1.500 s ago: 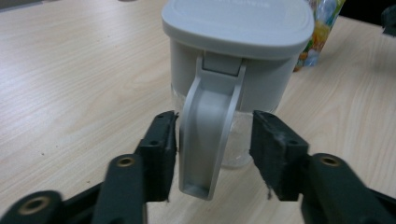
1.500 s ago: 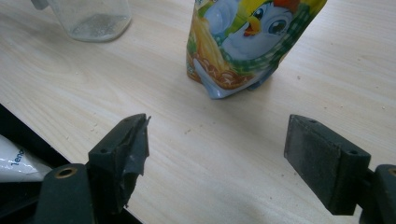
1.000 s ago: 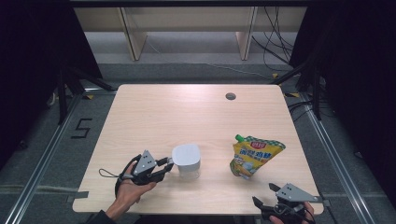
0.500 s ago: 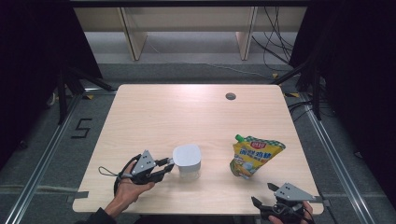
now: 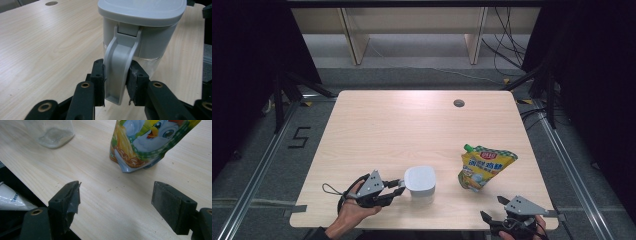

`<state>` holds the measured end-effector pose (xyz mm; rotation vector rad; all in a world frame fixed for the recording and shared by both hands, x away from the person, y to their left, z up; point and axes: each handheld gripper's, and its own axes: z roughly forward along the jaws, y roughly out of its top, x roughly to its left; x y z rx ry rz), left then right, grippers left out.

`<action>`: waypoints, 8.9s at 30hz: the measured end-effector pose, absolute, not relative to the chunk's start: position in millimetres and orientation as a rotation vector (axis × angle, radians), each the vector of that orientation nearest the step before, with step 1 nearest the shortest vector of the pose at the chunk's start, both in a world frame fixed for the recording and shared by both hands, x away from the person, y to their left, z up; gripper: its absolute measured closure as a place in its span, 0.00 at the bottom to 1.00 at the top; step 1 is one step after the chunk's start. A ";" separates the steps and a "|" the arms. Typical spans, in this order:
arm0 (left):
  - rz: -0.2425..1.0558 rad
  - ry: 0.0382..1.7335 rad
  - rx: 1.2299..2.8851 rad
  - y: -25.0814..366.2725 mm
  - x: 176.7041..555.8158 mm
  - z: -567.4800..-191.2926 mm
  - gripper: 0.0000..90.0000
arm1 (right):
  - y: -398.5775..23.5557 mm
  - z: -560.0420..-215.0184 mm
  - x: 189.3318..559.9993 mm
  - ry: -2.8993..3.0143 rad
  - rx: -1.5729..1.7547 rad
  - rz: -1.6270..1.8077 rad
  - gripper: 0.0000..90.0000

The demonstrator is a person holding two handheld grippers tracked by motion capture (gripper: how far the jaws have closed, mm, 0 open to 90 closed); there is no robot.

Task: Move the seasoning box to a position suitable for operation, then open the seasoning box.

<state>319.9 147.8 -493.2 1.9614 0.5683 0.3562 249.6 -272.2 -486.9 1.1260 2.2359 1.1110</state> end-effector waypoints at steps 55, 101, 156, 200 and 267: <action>0.192 0.618 1.921 153.1 300.5 -468.5 0.46 | -268.7 -488.8 246.6 2.268 1.163 1.114 0.27; 0.220 0.552 1.859 128.6 319.4 -444.3 0.99 | -259.9 -493.2 251.1 2.309 1.113 1.105 0.27; 0.230 0.556 1.851 132.3 317.0 -447.1 0.99 | -175.0 -453.3 271.2 2.254 0.686 1.442 1.00; 0.228 0.627 2.088 177.5 285.3 -491.5 0.25 | -139.7 -429.6 273.9 2.241 0.582 1.442 0.99; 0.285 0.698 2.051 179.7 290.4 -493.4 0.20 | -285.9 -470.7 278.0 2.002 1.149 1.375 0.23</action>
